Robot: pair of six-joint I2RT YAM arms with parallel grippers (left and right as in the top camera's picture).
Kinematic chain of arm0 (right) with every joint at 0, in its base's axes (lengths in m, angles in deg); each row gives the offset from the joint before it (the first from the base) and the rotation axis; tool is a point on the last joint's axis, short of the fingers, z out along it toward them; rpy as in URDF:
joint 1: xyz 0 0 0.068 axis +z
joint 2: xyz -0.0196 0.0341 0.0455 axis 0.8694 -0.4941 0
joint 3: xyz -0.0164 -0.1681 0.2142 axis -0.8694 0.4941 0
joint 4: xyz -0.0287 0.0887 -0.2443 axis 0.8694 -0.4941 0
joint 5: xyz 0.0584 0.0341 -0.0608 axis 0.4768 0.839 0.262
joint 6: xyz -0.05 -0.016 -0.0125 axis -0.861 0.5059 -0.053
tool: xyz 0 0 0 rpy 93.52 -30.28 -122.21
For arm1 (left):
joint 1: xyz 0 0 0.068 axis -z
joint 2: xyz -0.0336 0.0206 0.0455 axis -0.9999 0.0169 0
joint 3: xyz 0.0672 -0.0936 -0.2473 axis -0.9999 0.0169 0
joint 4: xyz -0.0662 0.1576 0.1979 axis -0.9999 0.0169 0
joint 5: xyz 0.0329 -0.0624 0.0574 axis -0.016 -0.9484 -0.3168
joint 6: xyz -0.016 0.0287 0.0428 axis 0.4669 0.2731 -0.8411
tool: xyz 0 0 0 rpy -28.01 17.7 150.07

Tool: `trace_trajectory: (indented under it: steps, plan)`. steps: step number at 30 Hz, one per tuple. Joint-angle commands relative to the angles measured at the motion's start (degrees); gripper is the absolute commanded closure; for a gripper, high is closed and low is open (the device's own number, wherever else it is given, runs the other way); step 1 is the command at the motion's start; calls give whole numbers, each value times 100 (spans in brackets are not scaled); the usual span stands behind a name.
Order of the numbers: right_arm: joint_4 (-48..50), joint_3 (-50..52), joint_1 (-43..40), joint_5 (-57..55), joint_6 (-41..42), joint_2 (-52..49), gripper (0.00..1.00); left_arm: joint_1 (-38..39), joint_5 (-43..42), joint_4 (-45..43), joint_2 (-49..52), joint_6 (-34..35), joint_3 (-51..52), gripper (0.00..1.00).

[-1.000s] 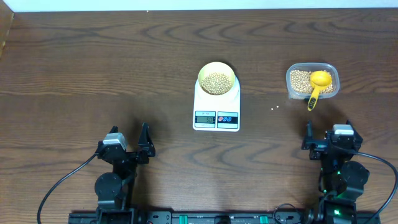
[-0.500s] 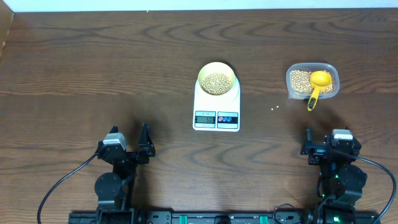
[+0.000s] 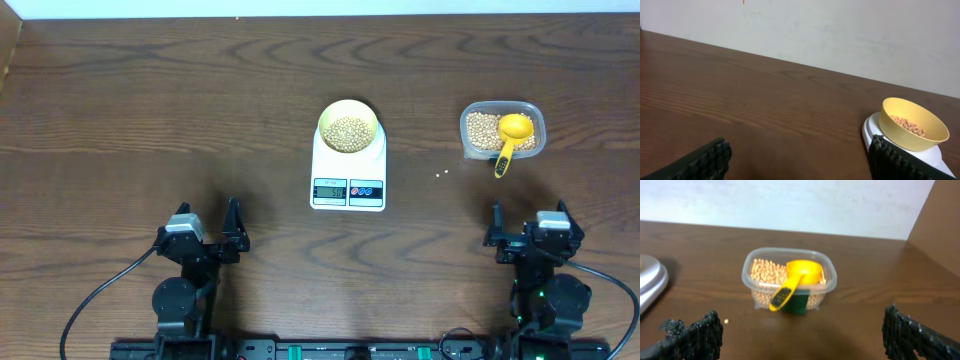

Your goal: Scoop item into bowl and weigh 50g on scale

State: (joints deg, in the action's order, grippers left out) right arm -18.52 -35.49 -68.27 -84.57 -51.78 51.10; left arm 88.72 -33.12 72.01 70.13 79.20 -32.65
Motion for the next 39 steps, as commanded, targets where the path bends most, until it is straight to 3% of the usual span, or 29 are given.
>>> trace_trajectory:
  steps: [1,39]
  plan:
    - [-31,11,55,-83,105,249,1,-26,-35,219,-33,-48,83,11]
    - [-11,9,498,-452,20,286,1,-26,-35,219,-33,-48,83,10]
